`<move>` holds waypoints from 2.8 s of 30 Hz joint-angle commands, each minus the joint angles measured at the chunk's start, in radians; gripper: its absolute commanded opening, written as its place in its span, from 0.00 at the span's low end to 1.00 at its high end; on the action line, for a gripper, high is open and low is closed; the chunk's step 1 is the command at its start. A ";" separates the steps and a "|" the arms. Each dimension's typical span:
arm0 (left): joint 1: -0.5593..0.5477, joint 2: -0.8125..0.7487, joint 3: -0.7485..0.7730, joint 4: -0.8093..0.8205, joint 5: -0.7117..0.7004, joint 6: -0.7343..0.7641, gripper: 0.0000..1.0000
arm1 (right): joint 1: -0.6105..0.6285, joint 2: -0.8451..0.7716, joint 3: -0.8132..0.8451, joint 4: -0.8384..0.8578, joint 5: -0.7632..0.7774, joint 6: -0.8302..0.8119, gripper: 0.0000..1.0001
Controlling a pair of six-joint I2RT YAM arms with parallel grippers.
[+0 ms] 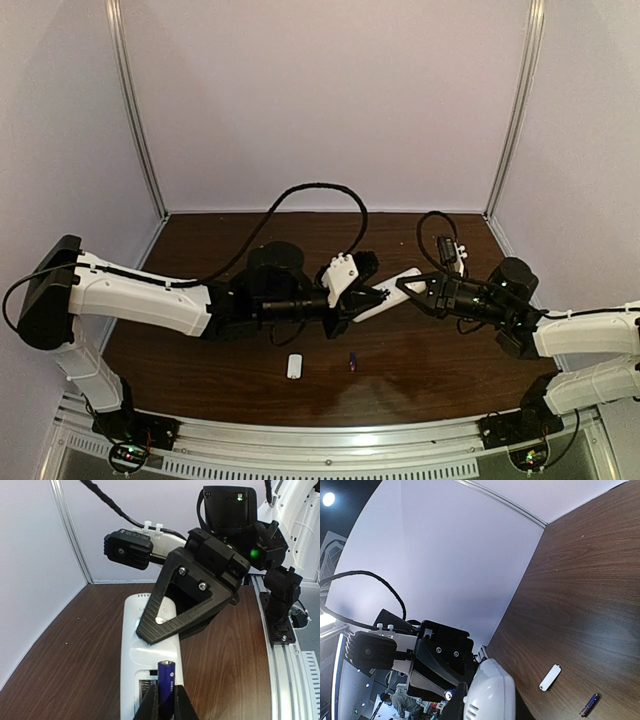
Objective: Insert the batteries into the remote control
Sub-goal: Place the battery in the battery compartment, then load the battery into the battery compartment.
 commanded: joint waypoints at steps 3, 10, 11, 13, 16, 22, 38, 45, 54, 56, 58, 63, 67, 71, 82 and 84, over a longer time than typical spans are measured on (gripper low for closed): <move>-0.003 0.002 0.011 -0.034 -0.003 0.004 0.00 | 0.007 -0.012 0.037 0.007 -0.003 -0.021 0.00; -0.002 0.000 0.006 -0.077 -0.029 -0.008 0.03 | 0.006 -0.031 0.052 -0.029 -0.003 -0.042 0.00; -0.003 -0.001 0.006 -0.084 -0.030 -0.009 0.04 | 0.006 -0.036 0.055 -0.038 -0.003 -0.048 0.00; -0.003 -0.002 0.007 -0.091 -0.033 -0.012 0.07 | 0.006 -0.045 0.061 -0.059 0.000 -0.059 0.00; -0.003 -0.002 0.007 -0.097 -0.034 -0.015 0.11 | 0.006 -0.050 0.062 -0.067 0.000 -0.066 0.00; -0.003 -0.002 0.013 -0.108 -0.034 -0.019 0.20 | 0.006 -0.052 0.064 -0.072 -0.001 -0.073 0.00; 0.002 -0.029 0.040 -0.123 -0.052 -0.031 0.34 | 0.006 -0.047 0.058 -0.160 0.008 -0.126 0.00; 0.006 -0.055 0.057 -0.145 -0.060 -0.010 0.39 | 0.006 -0.052 0.049 -0.171 0.016 -0.130 0.00; 0.006 -0.067 0.060 -0.156 -0.041 -0.011 0.39 | 0.006 -0.050 0.052 -0.182 0.024 -0.132 0.00; 0.007 -0.068 0.066 -0.161 -0.038 -0.012 0.38 | 0.006 -0.051 0.054 -0.194 0.032 -0.134 0.00; 0.006 -0.069 0.075 -0.170 -0.029 -0.013 0.35 | 0.006 -0.049 0.054 -0.199 0.037 -0.136 0.00; 0.006 -0.053 0.105 -0.205 -0.003 -0.013 0.29 | 0.008 -0.041 0.054 -0.200 0.043 -0.134 0.00; 0.006 -0.033 0.121 -0.220 0.021 -0.012 0.24 | 0.008 -0.047 0.056 -0.216 0.057 -0.135 0.00; 0.006 -0.009 0.138 -0.235 0.033 -0.015 0.23 | 0.009 -0.047 0.058 -0.214 0.056 -0.129 0.00; 0.007 0.024 0.170 -0.250 -0.040 -0.117 0.23 | 0.012 -0.080 0.059 -0.255 0.100 -0.152 0.00; 0.008 0.007 0.138 -0.204 -0.055 -0.172 0.24 | 0.014 -0.093 0.064 -0.280 0.129 -0.169 0.00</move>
